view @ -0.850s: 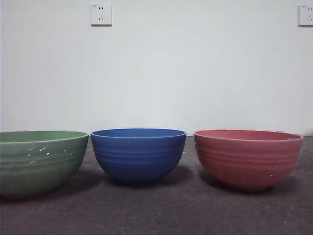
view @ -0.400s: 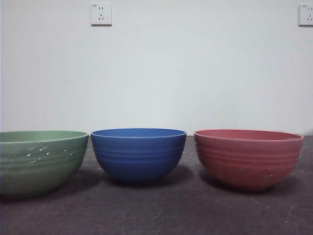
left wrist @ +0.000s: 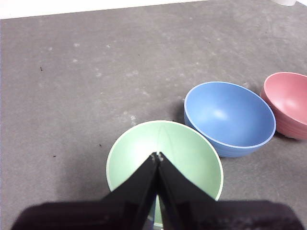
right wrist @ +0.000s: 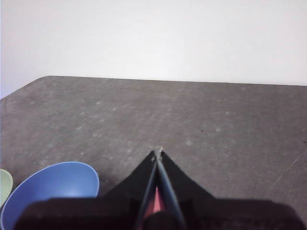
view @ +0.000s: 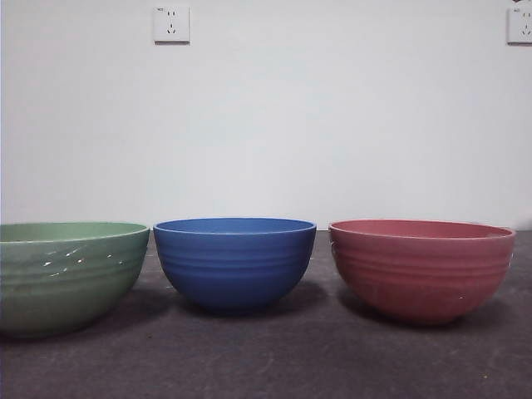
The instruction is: Pick up the green bowl on the top,put the green bowl on the left,pick up the red bowl in the middle,put the red bowl on the right
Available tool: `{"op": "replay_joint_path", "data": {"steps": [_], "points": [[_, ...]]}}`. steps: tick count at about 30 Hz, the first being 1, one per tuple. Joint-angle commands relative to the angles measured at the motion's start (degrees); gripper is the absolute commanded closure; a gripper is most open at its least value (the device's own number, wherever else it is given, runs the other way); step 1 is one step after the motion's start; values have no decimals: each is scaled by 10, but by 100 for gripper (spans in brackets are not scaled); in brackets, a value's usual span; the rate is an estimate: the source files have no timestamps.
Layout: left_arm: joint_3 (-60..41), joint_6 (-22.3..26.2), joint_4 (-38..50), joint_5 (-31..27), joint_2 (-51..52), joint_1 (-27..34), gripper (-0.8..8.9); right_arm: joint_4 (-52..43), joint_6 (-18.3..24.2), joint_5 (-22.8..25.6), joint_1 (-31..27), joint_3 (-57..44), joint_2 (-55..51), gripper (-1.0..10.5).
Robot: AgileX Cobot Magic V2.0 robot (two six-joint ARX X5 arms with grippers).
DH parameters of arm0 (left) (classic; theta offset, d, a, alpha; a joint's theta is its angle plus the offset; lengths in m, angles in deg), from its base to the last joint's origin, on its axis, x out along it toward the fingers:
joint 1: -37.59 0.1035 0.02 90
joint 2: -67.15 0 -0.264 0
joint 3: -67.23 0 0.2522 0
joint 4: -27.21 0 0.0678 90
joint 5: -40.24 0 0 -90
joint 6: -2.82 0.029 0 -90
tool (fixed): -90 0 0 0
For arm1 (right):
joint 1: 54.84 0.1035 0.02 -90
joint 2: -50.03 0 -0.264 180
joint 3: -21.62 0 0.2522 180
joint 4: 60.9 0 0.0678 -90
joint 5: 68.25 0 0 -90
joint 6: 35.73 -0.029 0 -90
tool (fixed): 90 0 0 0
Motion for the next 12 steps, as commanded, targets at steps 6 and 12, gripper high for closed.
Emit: {"op": "replay_joint_path", "data": {"steps": [6,12], "points": [[-13,59,20,-13,121,47,817,-1,-7,2,0,-1,-1,943],[-95,63,112,-17,208,125,817,-2,-7,2,0,-1,-1,943]]}}
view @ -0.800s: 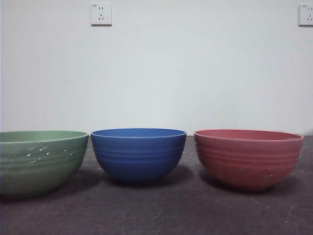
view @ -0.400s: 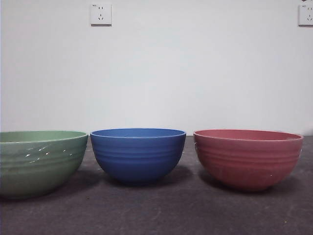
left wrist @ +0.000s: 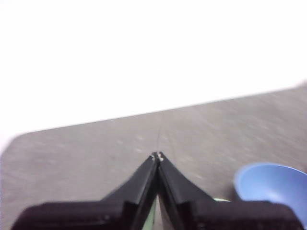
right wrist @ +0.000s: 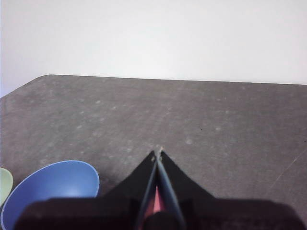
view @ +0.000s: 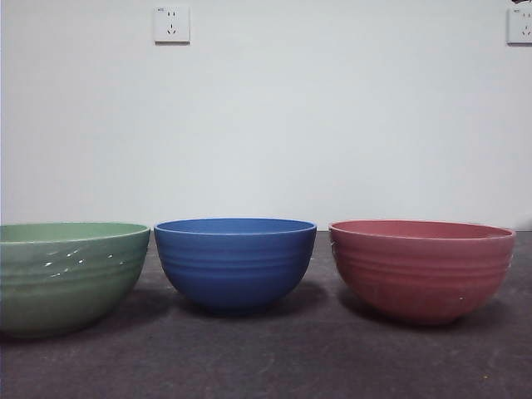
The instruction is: Pick up the green bowl on the top,put the green bowl on the left,pick up the red bowl in the middle,put the red bowl on the right
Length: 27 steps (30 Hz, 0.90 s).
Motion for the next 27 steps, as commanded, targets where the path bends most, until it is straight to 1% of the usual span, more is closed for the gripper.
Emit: {"op": "replay_joint_path", "data": {"steps": [1,4,8,12,18,27], "points": [[-67,12,29,-4,12,27,817,-4,-7,2,0,-1,-1,943],[-134,9,62,-1,11,43,817,-2,-7,2,0,-1,-1,943],[-219,2,116,-1,12,45,817,0,-7,2,0,-1,0,943],[-276,-24,157,-3,12,45,817,7,-7,2,0,-1,0,943],[-293,-42,159,0,12,45,817,14,-7,2,0,-1,-1,943],[-293,-41,159,0,11,45,817,35,-7,2,0,-1,-1,943]]}}
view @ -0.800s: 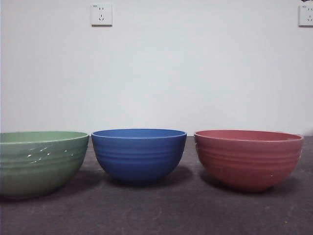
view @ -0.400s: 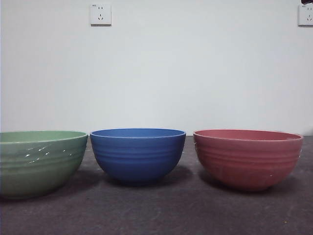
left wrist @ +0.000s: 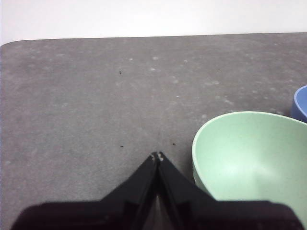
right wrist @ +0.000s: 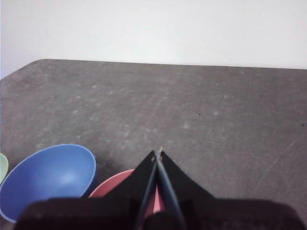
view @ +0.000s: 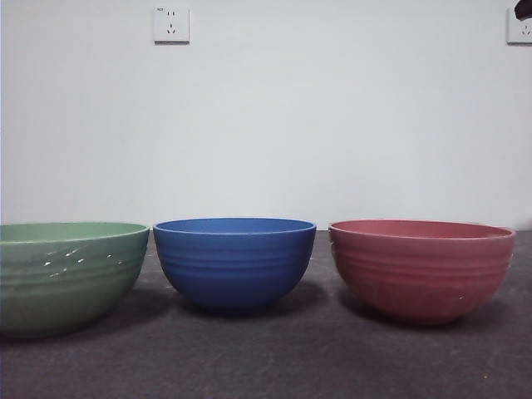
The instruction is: Pick up the green bowl on the top,put the green bowl on the left,pick up the red bowl in the middle,put the red bowl on the right
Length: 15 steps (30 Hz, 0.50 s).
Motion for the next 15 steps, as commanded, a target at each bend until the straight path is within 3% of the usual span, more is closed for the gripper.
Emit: {"op": "replay_joint_path", "data": {"steps": [1,15], "points": [[-9,-5,1,1,1,1,817,-2,-5,2,0,-1,-1,943],[-9,-5,1,1,1,1,817,5,-5,2,0,-1,-1,943]]}}
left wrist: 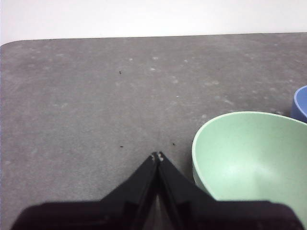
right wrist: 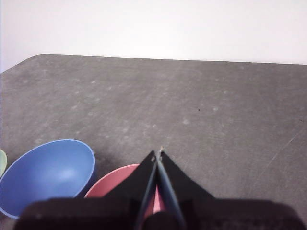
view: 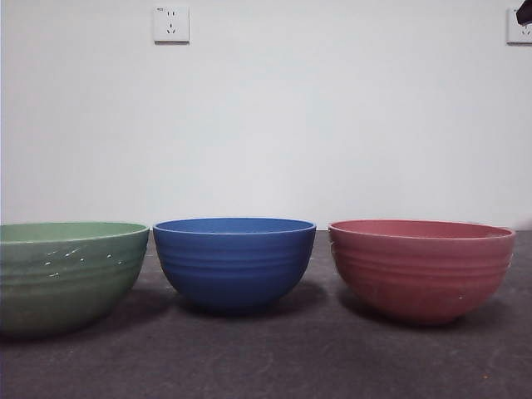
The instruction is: Pick up the green bowl on the top,put the green bowl on the left,pick up the red bowl in the middle,put the red bowl on the right
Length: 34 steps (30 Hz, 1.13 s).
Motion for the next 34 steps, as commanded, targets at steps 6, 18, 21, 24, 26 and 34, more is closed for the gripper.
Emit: {"op": "replay_joint_path", "data": {"steps": [6,18,21,24,26,34], "points": [[-9,-5,1,1,1,1,817,28,70,-1,-1,-2,-16,943],[-9,-4,0,1,1,1,817,8,76,-119,-187,-169,-206,943],[-9,-4,0,2,1,1,817,-30,76,-118,-189,-222,-232,943],[-9,-4,0,2,1,1,817,-67,76,-120,-189,-268,-252,943],[-9,-4,0,2,1,1,817,-82,68,-120,-189,-292,-262,943],[-9,-4,0,2,1,1,817,-65,29,-118,-189,-312,-269,943]]}}
